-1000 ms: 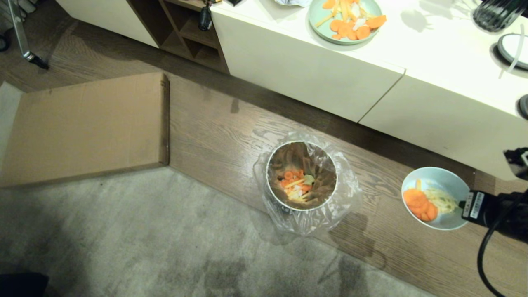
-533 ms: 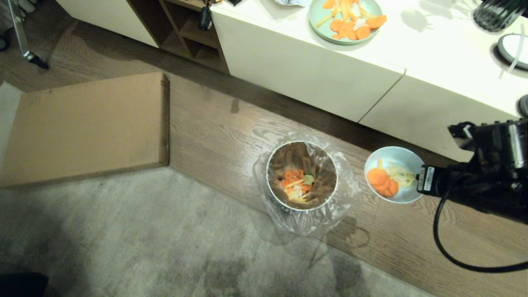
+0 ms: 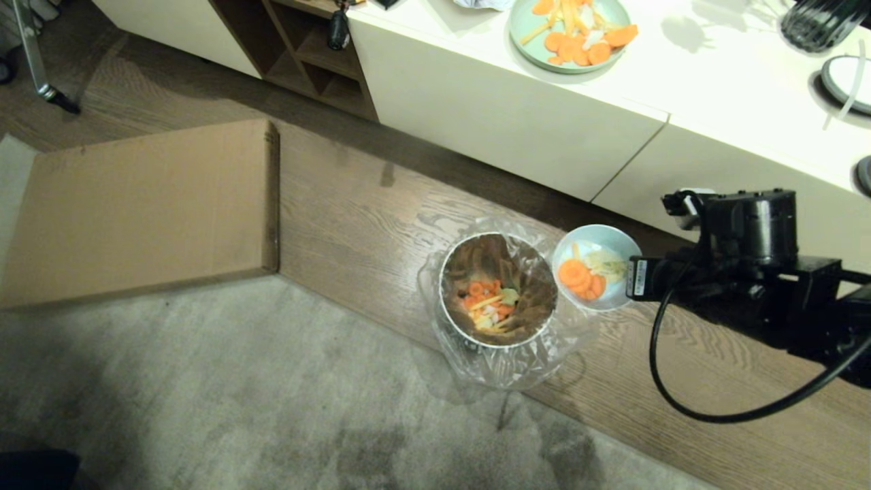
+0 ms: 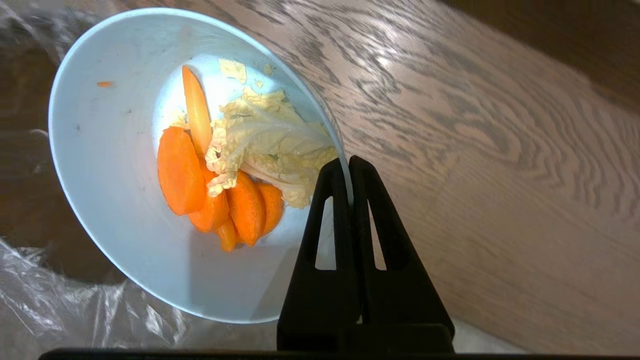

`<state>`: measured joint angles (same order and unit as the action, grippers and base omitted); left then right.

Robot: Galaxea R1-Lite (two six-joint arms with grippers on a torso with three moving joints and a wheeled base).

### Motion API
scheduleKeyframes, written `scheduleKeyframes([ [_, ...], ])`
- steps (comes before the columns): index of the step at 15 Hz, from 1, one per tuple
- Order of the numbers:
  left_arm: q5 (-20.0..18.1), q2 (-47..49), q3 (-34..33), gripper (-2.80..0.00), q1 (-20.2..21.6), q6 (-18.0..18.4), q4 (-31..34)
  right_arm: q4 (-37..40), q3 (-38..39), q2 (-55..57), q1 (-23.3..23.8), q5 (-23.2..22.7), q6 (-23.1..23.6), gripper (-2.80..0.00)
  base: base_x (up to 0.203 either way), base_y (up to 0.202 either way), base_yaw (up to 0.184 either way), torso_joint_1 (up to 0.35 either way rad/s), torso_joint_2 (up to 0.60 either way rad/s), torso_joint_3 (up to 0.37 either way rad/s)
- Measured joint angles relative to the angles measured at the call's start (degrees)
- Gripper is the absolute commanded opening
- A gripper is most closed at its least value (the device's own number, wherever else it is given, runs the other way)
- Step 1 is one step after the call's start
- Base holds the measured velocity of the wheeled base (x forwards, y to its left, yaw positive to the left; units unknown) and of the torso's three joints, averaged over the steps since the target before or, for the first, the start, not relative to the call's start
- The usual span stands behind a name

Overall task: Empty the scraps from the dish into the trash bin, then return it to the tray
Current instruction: Move the bowl over the trash can, then pour the leftover food from the bowl into the trash can

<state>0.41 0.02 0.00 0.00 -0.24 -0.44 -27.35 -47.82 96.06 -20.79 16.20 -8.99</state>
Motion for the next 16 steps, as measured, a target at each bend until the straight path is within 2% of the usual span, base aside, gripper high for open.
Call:
scheduleKeyframes([
  [5, 0.0, 0.0, 0.0, -2.80, 0.0, 0.0, 0.0, -7.1, -3.5, 4.0, -2.7, 0.2, 9.9, -2.80, 0.000, 0.000, 0.000, 0.000, 0.00, 0.000],
  [10, 0.0, 0.0, 0.0, -2.80, 0.0, 0.0, 0.0, -16.6, -4.0, 7.3, -6.1, 0.2, 25.1, -2.80, 0.000, 0.000, 0.000, 0.000, 0.00, 0.000],
  [16, 0.0, 0.0, 0.0, -2.80, 0.0, 0.0, 0.0, -36.1, -3.5, 11.6, -8.7, -0.2, 42.2, -2.80, 0.000, 0.000, 0.000, 0.000, 0.00, 0.000],
])
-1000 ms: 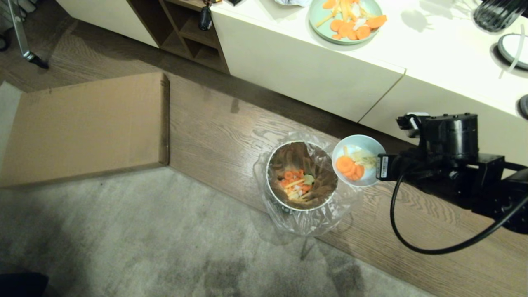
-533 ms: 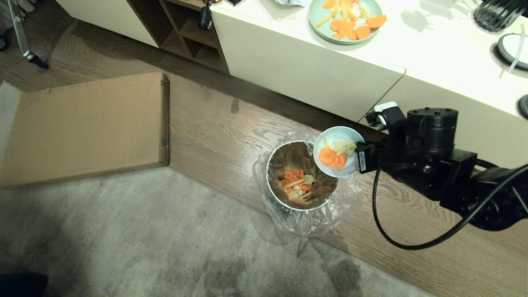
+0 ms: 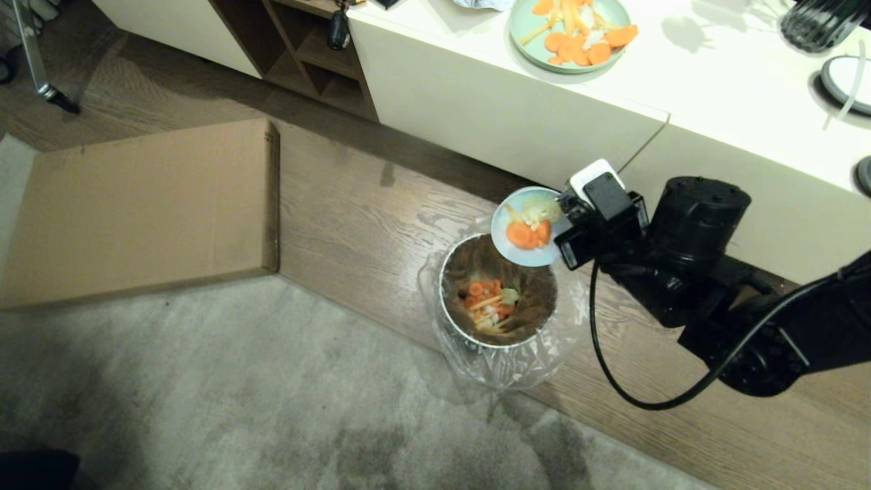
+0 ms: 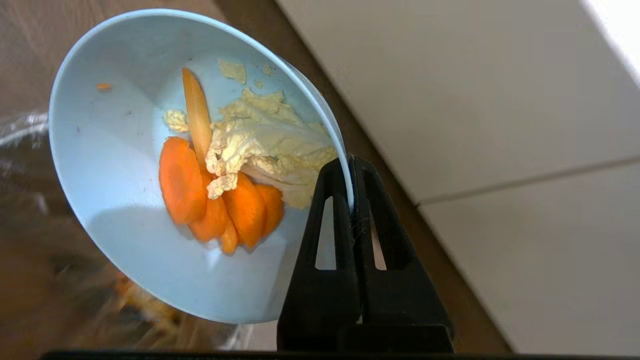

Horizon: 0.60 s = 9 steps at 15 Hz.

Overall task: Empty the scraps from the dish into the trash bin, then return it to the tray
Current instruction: Pour the leftover food from the bowl into the trash can

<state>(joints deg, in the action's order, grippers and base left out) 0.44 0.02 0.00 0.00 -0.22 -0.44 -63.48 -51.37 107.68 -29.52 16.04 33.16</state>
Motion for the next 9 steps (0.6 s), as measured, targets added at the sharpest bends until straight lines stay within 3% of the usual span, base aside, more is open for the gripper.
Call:
scheduleKeyframes([
  [4, 0.0, 0.0, 0.0, -2.80, 0.0, 0.0, 0.0, -11.4, 0.8, 1.9, -1.8, -3.1, 7.8, -2.80, 0.000, 0.000, 0.000, 0.000, 0.00, 0.000],
  [9, 0.0, 0.0, 0.0, -2.80, 0.0, 0.0, 0.0, -14.9, 3.3, 2.2, -4.1, -6.3, 11.0, -2.80, 0.000, 0.000, 0.000, 0.000, 0.00, 0.000],
])
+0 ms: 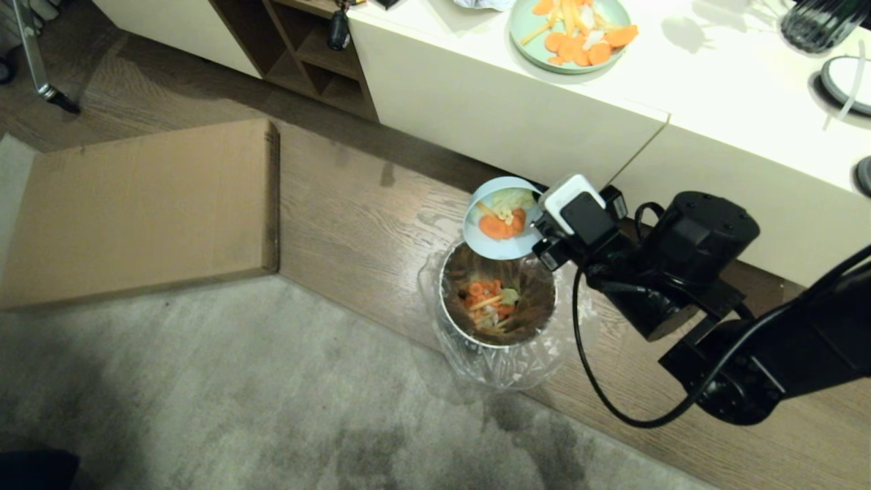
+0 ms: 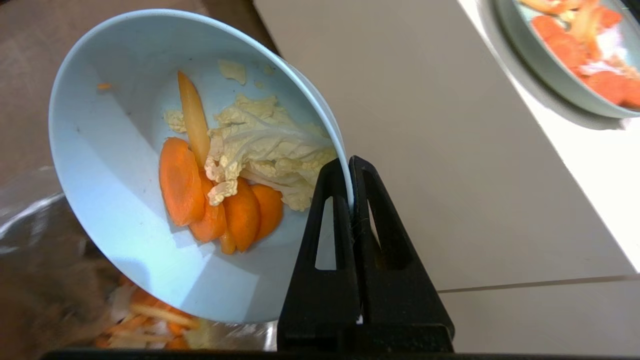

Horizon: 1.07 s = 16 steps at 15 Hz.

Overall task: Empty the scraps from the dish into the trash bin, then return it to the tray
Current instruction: Pour the leftover food from the bowl into the trash can

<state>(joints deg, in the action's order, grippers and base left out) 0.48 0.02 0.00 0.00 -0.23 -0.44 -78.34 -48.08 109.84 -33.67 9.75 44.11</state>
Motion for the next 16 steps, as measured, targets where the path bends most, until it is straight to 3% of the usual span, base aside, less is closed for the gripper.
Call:
scheduleKeyframes([
  [5, 0.0, 0.0, 0.0, -2.80, 0.0, 0.0, 0.0, -2.4, 3.8, -0.8, -1.1, -4.5, 3.7, -2.80, 0.000, 0.000, 0.000, 0.000, 0.00, 0.000],
  [11, 0.0, 0.0, 0.0, -2.80, 0.0, 0.0, 0.0, -7.5, 5.0, -0.8, -1.1, -5.1, 11.5, -2.80, 0.000, 0.000, 0.000, 0.000, 0.00, 0.000],
  [16, 0.0, 0.0, 0.0, -2.80, 0.0, 0.0, 0.0, -8.9, 6.5, -1.9, -1.1, -11.0, 16.3, -2.80, 0.000, 0.000, 0.000, 0.000, 0.00, 0.000],
])
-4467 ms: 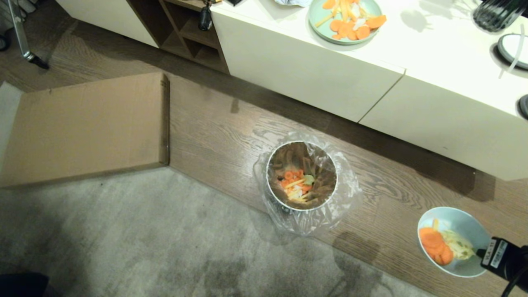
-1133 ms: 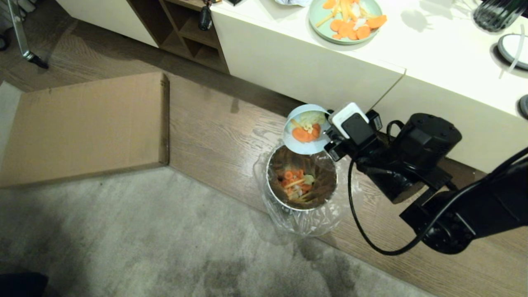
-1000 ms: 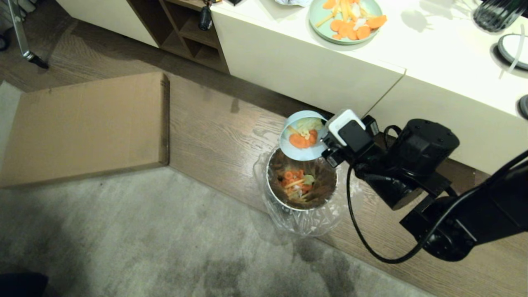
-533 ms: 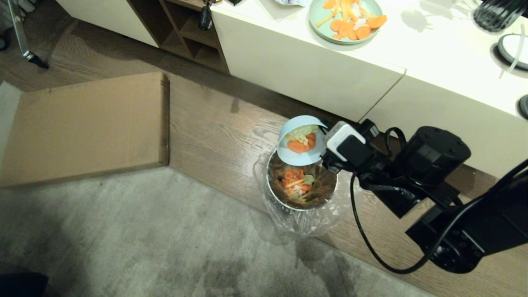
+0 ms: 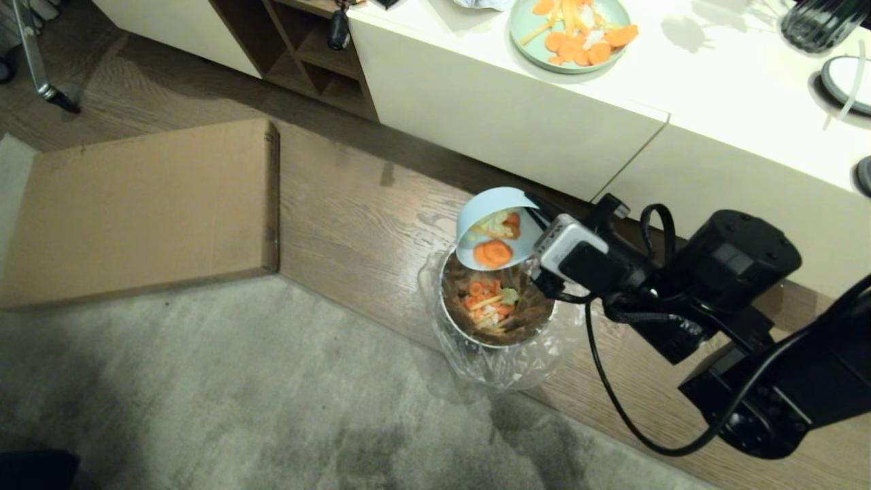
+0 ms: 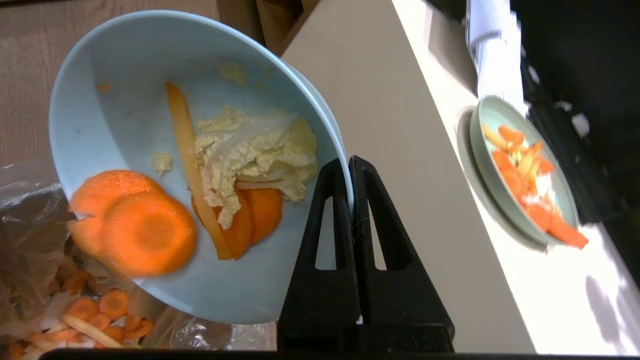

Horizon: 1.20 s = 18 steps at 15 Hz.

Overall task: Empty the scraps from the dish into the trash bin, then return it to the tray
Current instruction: Pour the leftover food from the bowl into the trash can

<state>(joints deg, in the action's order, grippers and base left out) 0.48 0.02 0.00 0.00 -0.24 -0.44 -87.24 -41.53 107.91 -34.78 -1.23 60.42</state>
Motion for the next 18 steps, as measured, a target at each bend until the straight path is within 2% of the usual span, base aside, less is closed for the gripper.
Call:
scheduleKeyframes([
  [3, 0.0, 0.0, 0.0, -2.80, 0.0, 0.0, 0.0, 0.0, 2.0, -1.0, 0.0, -4.4, 4.1, -2.80, 0.000, 0.000, 0.000, 0.000, 0.00, 0.000],
  [11, 0.0, 0.0, 0.0, -2.80, 0.0, 0.0, 0.0, 0.0, 4.0, -2.0, -0.1, -5.0, 8.5, -2.80, 0.000, 0.000, 0.000, 0.000, 0.00, 0.000],
  [13, 0.0, 0.0, 0.0, -2.80, 0.0, 0.0, 0.0, 0.0, 3.8, -1.9, -0.1, -4.9, 7.6, -2.80, 0.000, 0.000, 0.000, 0.000, 0.00, 0.000],
  [18, 0.0, 0.0, 0.0, -2.80, 0.0, 0.0, 0.0, 0.0, 1.3, -1.0, -0.1, -4.7, 0.7, -2.80, 0.000, 0.000, 0.000, 0.000, 0.00, 0.000],
])
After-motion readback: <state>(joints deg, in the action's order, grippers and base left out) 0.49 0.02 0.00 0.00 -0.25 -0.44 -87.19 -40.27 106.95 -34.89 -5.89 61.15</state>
